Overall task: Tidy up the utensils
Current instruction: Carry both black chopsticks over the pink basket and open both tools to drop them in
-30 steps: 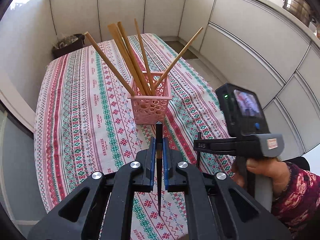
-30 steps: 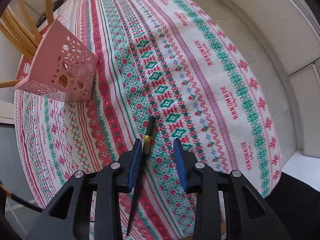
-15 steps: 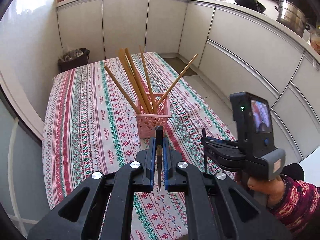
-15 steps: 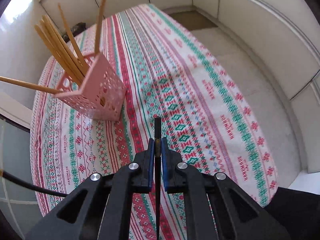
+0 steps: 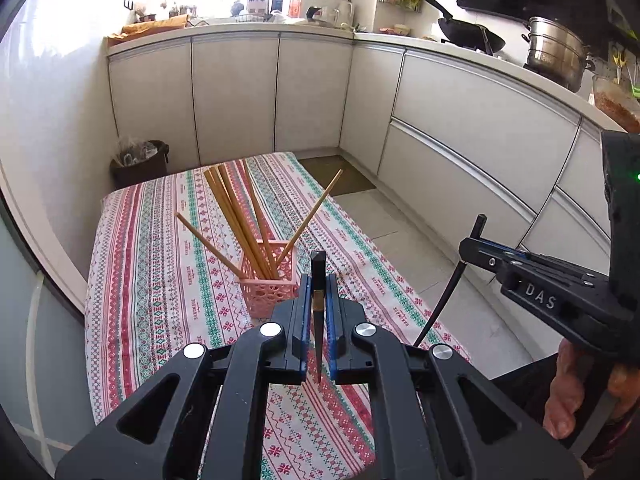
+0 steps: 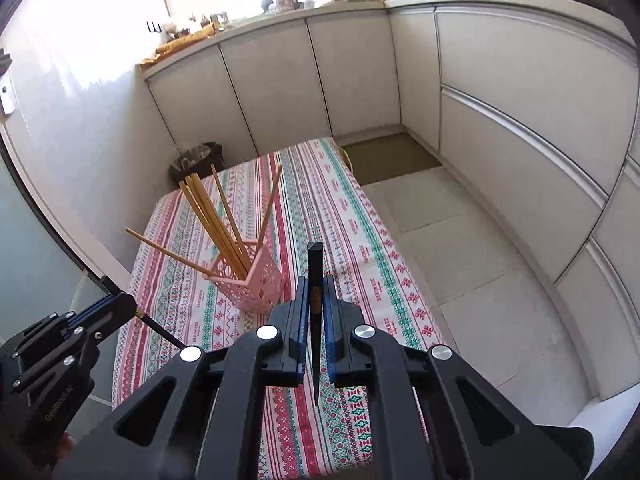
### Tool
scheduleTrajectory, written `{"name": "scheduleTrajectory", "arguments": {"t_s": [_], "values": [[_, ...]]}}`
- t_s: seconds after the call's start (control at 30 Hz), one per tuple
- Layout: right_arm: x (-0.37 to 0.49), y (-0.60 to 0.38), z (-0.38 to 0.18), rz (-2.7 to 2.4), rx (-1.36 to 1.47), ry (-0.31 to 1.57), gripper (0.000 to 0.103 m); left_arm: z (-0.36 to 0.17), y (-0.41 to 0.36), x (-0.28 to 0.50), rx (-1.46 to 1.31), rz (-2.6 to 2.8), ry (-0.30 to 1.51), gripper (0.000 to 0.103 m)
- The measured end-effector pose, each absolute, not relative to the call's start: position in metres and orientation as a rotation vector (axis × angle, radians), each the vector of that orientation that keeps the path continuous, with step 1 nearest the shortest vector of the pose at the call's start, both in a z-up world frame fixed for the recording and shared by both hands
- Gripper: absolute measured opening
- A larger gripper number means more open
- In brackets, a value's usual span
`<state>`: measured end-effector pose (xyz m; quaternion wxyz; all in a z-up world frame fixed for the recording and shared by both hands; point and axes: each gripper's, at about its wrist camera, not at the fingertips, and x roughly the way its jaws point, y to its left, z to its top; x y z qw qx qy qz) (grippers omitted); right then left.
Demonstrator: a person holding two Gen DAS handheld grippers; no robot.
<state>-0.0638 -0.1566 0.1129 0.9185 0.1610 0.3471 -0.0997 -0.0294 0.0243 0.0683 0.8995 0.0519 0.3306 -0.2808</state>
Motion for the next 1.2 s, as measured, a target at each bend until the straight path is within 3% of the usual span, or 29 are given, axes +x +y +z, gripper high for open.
{"name": "scheduleTrajectory", "arguments": {"t_s": [0.27,0.57,1.13,1.2], "values": [[-0.07,-0.169,0.177,-0.192,0.34,0.561,0.007,0.11,0.02,-0.026,0.061,-0.554,0.571,0.006],[-0.05,-0.172,0.213,-0.146,0.357,0.417,0.007,0.148,0.023,-0.001,-0.029,-0.462,0.43,0.006],[0.022,-0.16,0.166,-0.052,0.388,0.471,0.007,0.072,0.02,0.069,-0.019,-0.352,0.569,0.007],[0.026,-0.159,0.163,-0.05,0.388,0.476,0.007,0.07,0.025,0.067,-0.032,-0.346,0.568,0.015]]}}
